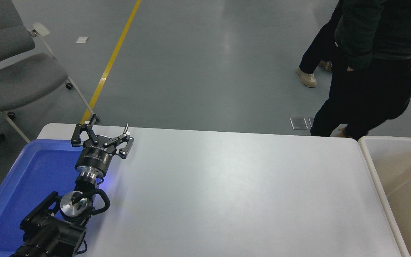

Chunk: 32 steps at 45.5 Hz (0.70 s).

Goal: Pick up paper ball place in dustbin

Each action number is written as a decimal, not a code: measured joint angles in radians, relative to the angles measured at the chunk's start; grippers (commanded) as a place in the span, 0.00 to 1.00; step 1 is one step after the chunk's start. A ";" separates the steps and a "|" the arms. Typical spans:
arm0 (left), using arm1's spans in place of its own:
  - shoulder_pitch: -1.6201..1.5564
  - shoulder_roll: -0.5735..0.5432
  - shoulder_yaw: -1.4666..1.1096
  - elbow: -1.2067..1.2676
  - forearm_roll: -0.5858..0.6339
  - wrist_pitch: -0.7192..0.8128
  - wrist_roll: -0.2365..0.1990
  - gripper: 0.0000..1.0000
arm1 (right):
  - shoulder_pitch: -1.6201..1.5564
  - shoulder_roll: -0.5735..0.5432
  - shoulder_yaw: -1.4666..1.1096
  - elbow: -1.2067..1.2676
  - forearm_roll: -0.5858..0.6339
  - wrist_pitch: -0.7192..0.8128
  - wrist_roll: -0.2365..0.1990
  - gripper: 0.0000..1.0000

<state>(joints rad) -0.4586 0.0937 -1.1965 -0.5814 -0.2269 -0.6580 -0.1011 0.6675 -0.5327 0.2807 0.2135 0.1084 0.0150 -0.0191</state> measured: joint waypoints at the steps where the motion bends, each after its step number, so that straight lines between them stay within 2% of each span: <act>1: 0.000 0.000 0.000 0.000 0.000 0.000 0.000 0.99 | 0.003 -0.009 0.014 0.024 0.000 0.001 0.004 1.00; 19: 0.000 0.000 0.000 0.000 0.000 0.000 0.000 0.99 | 0.028 -0.076 0.301 0.418 -0.001 0.014 0.032 1.00; 32: 0.000 0.000 0.000 0.000 0.000 0.000 0.000 0.99 | 0.017 0.001 0.480 0.567 -0.001 0.037 0.037 1.00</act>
<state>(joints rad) -0.4586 0.0936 -1.1965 -0.5813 -0.2272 -0.6581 -0.1013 0.6840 -0.5314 0.7605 0.7810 0.1073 0.0518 0.0176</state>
